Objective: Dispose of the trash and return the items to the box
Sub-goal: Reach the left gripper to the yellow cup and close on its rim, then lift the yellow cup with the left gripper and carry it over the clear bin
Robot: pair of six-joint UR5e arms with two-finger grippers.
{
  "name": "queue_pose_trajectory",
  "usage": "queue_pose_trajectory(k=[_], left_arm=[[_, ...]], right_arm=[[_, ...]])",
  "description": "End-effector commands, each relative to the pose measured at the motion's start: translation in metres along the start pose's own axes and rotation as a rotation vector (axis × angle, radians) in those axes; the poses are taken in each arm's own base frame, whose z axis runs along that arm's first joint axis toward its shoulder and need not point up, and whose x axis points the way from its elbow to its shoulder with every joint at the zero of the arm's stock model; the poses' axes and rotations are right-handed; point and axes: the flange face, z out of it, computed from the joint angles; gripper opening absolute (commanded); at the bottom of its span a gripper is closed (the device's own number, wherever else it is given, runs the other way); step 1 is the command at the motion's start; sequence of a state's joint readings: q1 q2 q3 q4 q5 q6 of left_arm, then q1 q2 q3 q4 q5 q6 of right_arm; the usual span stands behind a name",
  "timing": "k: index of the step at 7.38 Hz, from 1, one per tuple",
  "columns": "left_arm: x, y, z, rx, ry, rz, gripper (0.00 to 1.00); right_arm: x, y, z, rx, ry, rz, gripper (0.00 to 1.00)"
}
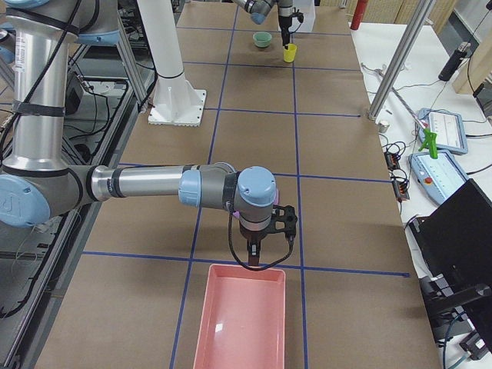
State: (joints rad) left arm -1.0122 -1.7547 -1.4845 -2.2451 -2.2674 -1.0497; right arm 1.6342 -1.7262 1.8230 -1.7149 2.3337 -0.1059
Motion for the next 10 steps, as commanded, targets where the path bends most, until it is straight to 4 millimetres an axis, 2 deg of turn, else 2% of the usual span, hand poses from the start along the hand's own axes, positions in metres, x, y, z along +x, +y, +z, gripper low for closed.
queue_pose_trajectory(k=[1, 3, 4, 5, 6, 7, 8, 10], left_arm=[[0.0, 0.002, 0.0, -0.004, 0.003, 0.002, 0.0], [0.007, 0.01, -0.015, -0.046, 0.052, 0.006, 0.0], [0.01, 0.006, -0.039, -0.072, 0.104, -0.001, 0.0], [-0.003, 0.002, -0.068, -0.079, 0.14, -0.026, 0.0], [-0.025, -0.009, -0.101, -0.043, 0.16, -0.053, 0.0], [-0.044, -0.02, -0.122, -0.01, 0.169, -0.054, 0.0], [-0.073, -0.025, -0.134, 0.009, 0.138, -0.053, 0.0], [-0.136, -0.052, -0.179, 0.008, 0.025, 0.06, 0.0]], right_arm=[[0.0, 0.0, 0.001, -0.002, -0.001, 0.001, 1.0], [-0.001, 0.0, 0.0, 0.001, -0.001, 0.0, 1.0], [-0.001, 0.0, 0.0, 0.0, -0.001, -0.001, 1.0], [-0.001, -0.001, -0.001, 0.003, -0.001, -0.002, 1.0], [-0.002, -0.001, -0.001, 0.004, -0.001, -0.003, 1.0], [-0.002, -0.001, -0.001, 0.004, -0.001, -0.003, 1.0], [-0.002, -0.001, -0.001, 0.004, -0.001, -0.003, 1.0], [-0.003, -0.001, -0.002, 0.004, -0.002, -0.005, 1.0]])
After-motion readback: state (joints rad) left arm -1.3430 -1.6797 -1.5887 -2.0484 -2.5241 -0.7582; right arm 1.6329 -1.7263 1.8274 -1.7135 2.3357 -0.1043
